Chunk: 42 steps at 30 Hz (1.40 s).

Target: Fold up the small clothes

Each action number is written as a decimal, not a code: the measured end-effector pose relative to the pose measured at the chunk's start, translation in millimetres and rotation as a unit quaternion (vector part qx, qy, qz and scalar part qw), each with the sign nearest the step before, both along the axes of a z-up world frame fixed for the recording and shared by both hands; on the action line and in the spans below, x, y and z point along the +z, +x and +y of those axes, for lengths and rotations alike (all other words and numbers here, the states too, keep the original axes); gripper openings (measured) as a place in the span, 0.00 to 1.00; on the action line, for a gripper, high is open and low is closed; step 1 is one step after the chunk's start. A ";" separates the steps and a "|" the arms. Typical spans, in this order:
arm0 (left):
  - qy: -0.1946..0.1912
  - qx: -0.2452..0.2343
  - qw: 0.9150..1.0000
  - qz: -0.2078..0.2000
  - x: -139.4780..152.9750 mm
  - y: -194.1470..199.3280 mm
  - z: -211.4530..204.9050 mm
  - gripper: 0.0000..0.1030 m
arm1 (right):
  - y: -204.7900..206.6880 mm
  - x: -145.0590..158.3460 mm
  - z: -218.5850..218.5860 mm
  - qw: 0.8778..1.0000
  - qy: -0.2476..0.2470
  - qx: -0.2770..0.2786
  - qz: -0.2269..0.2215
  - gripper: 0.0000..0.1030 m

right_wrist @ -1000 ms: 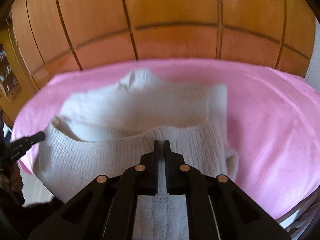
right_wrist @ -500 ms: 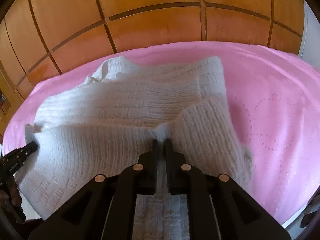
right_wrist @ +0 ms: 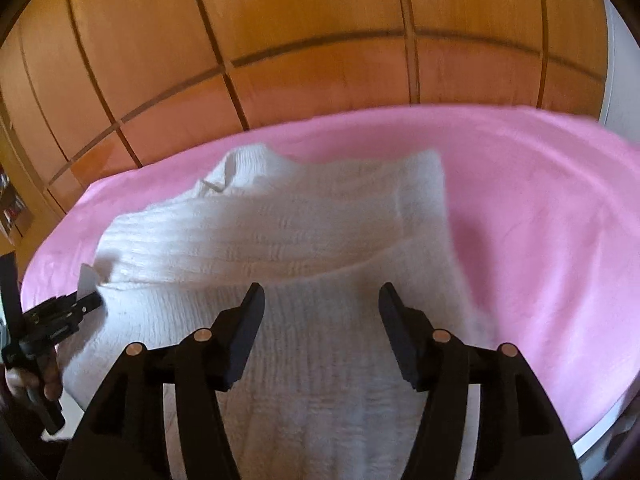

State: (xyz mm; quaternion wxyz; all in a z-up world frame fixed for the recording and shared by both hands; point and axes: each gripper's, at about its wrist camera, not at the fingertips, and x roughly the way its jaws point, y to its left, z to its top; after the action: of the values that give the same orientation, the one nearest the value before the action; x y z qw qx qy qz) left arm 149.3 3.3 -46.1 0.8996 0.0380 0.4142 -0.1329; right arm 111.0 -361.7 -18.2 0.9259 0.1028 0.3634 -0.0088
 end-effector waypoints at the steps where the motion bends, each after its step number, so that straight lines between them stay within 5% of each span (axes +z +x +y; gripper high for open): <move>1: 0.004 0.000 1.000 -0.007 0.5 -2.2 -0.9 0.33 | -4.6 4.1 -3.6 1.000 -0.010 -0.004 -0.005 0.63; 9: 0.003 0.005 1.000 -0.028 6.3 -12.8 3.1 0.19 | -8.0 -5.4 -26.5 0.998 -0.054 -0.032 0.010 0.59; 13: 0.002 -0.001 0.999 -0.044 14.1 -17.9 3.7 0.07 | 0.7 -17.5 -24.1 0.996 -0.072 -0.030 0.037 0.07; 18: -0.001 -0.007 0.998 -0.064 29.8 -32.7 8.1 0.06 | -17.8 3.5 -29.2 0.998 -0.049 -0.032 0.019 0.07; 27: -0.060 0.002 0.994 -0.087 72.8 -37.5 31.9 0.06 | -20.3 63.3 -30.8 0.998 -0.021 -0.017 -0.051 0.06; 35: -0.078 0.038 0.993 -0.080 79.8 44.7 36.4 0.05 | 67.5 78.8 -38.0 0.996 -0.031 -0.045 -0.069 0.06; 42: -0.040 0.060 0.997 -0.039 51.9 124.4 15.8 0.05 | 139.8 43.9 -51.1 0.995 -0.060 -0.078 -0.014 0.06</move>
State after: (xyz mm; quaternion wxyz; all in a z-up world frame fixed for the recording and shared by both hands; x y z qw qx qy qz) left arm 273.7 19.1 5.8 0.9222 -0.0181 0.3749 -0.0935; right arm 250.8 -412.7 25.7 0.9319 0.0749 0.3400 -0.1019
